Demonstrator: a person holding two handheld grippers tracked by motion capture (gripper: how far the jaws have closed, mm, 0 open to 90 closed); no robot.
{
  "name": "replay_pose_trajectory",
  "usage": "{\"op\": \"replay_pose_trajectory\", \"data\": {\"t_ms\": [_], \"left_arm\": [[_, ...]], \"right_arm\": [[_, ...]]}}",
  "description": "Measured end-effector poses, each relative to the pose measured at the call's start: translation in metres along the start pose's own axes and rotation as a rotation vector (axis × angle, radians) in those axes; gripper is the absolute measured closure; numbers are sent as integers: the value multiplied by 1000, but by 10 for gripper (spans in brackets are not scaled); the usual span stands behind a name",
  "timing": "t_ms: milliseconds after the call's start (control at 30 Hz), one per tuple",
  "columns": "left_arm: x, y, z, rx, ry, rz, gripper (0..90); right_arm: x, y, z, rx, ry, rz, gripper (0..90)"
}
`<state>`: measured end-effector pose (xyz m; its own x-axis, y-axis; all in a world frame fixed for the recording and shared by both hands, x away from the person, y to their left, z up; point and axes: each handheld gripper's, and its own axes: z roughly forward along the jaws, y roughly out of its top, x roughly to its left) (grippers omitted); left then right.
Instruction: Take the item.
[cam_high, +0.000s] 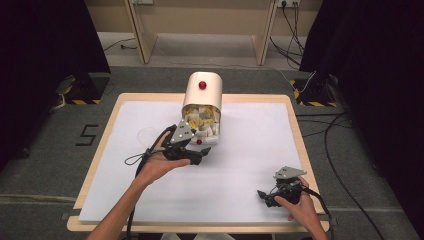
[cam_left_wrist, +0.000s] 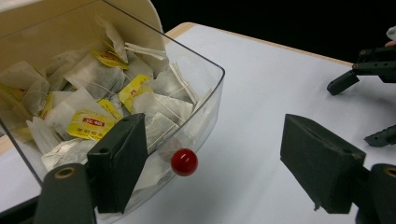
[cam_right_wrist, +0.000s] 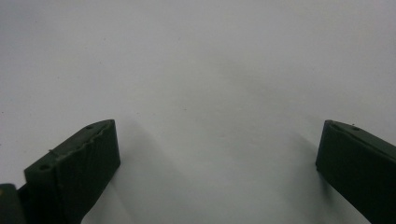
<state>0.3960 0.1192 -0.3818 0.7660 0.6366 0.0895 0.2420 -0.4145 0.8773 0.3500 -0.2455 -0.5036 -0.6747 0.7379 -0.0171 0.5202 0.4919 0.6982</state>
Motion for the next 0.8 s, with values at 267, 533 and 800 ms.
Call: {"op": "replay_pose_trajectory", "data": {"t_ms": [267,533,800], "left_arm": [[-2,-2,-1,-1,-1,1,228],[-2,-2,-2,-2,-5,-1,227],[-4,-4,-3,2,-4,-1,227]], "right_arm": [[0,0,0,0,0,-1,2],[0,0,0,-1,-1,-3,2],[0,0,0,-1,-1,-4,2]]}}
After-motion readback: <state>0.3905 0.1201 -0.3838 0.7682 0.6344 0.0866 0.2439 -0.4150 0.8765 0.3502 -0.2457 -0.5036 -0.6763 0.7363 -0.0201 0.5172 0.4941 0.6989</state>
